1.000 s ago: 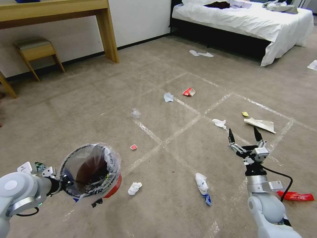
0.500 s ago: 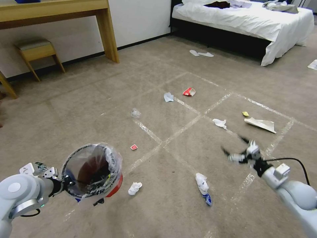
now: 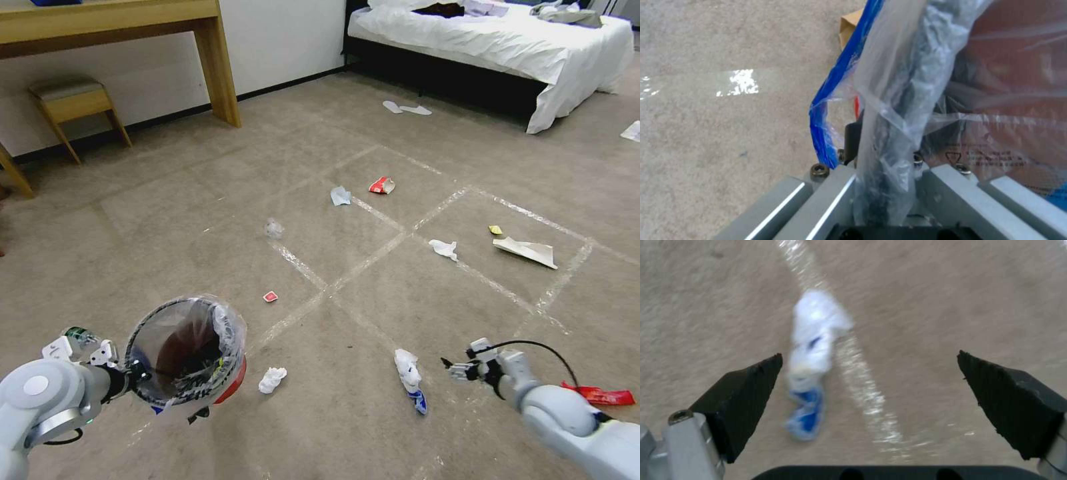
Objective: Pick up the trash bin and place the garbage on the floor into it.
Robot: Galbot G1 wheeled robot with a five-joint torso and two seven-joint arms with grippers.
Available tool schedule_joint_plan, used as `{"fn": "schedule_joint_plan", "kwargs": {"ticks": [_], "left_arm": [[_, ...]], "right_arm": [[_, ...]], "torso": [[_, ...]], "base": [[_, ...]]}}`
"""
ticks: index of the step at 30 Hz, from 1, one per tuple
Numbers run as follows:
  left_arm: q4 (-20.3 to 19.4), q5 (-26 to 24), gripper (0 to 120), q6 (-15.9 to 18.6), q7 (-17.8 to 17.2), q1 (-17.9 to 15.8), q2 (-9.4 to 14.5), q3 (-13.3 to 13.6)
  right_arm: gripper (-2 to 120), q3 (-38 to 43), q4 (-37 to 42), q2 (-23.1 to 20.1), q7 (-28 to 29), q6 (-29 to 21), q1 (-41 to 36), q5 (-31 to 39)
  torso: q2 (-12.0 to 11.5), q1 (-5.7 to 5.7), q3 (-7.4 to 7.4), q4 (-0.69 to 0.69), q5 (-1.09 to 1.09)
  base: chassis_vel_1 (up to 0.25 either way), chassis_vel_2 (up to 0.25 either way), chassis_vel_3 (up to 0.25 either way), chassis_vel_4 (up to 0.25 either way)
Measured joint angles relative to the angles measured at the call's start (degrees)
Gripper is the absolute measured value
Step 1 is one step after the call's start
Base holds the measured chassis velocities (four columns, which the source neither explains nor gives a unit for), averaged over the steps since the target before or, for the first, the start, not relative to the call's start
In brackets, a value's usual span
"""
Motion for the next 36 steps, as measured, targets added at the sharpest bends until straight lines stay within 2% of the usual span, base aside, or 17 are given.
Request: {"fn": "schedule_joint_plan", "kwargs": {"ticks": [2, 5, 8, 10, 11, 13, 23, 27, 32, 36], "left_arm": [[0.08, 0.29, 0, -0.01, 0.05, 0.2, -0.13, -0.01], [0.75, 0.81, 0, -0.07, 0.08, 0.27, -0.15, 0.09], [1.09, 0.83, 0, -0.09, 0.15, -0.19, 0.06, 0.55], [1.53, 0.87, 0, -0.11, 0.34, -0.6, 0.21, 1.17], [1.53, 0.87, 0, -0.11, 0.34, -0.6, 0.21, 1.17], [2.25, 1.17, 0, -0.12, 0.62, -1.05, 0.21, 1.88], [3.23, 2.08, 0, -0.08, 1.72, -1.16, 0.42, 2.9], [3.1, 2.25, 0, -0.08, 1.72, -1.05, 0.42, 3.09], [2.93, 2.53, 0, -0.1, 1.7, -0.91, 0.4, 3.42], [2.86, 2.61, 0, -0.14, 1.7, -0.82, 0.39, 3.42]], "right_arm": [[100, -2.74, -0.83, 1.4, 1.2, -1.15, 2.24, 1.19], [100, -9.12, -6.41, 7.17, 5.24, -5.83, 8.54, 2.65], [100, -9.56, -8.0, 8.6, 6.69, -7.14, 9.3, 3.19], [100, -10.4, -10.98, 11.08, 9.23, -9.0, 10.58, 4.26], [100, -10.4, -10.98, 11.08, 9.23, -9.0, 10.58, 4.26], [100, -10.26, -14.5, 13.76, 10.8, -11.2, 11.41, 6.62], [100, -5.67, -20.14, 20.02, 10.28, -13.87, 12.32, 13.84], [100, -4.94, -22.94, 21.57, 8.95, -14.48, 12.87, 13.8], [100, -3.56, -30.54, 24.86, 3.12, -14.09, 15.72, 10.38], [100, -3.42, -32.59, 25.7, 0.89, -13.69, 16.96, 9.54]], "torso": [[0.0, 0.0, 0.0, 0.02, 0.02], [0.0, 0.0, 0.0, 0.06, 0.01], [0.0, 0.0, 0.0, 0.04, 0.01], [0.0, 0.0, 0.0, 0.0, -0.01], [0.0, 0.0, 0.0, 0.0, -0.01], [0.0, 0.0, 0.0, 0.03, 0.0], [0.0, 0.0, 0.0, 0.02, 0.01], [0.0, 0.0, 0.0, 0.02, 0.01], [0.0, 0.0, 0.0, 0.02, 0.01], [0.0, 0.0, 0.0, 0.03, 0.01]], "base": [[0.0, 0.0, 0.0, 0.0], [0.0, 0.0, 0.0, 0.0], [0.0, 0.0, 0.0, 0.0], [0.0, 0.0, 0.0, 0.0], [0.0, 0.0, 0.0, 0.0], [0.0, 0.0, 0.0, 0.0], [0.0, 0.0, 0.0, 0.0], [0.0, 0.0, 0.0, 0.0], [0.0, 0.0, 0.0, 0.0], [0.0, 0.0, 0.0, 0.0]]}}
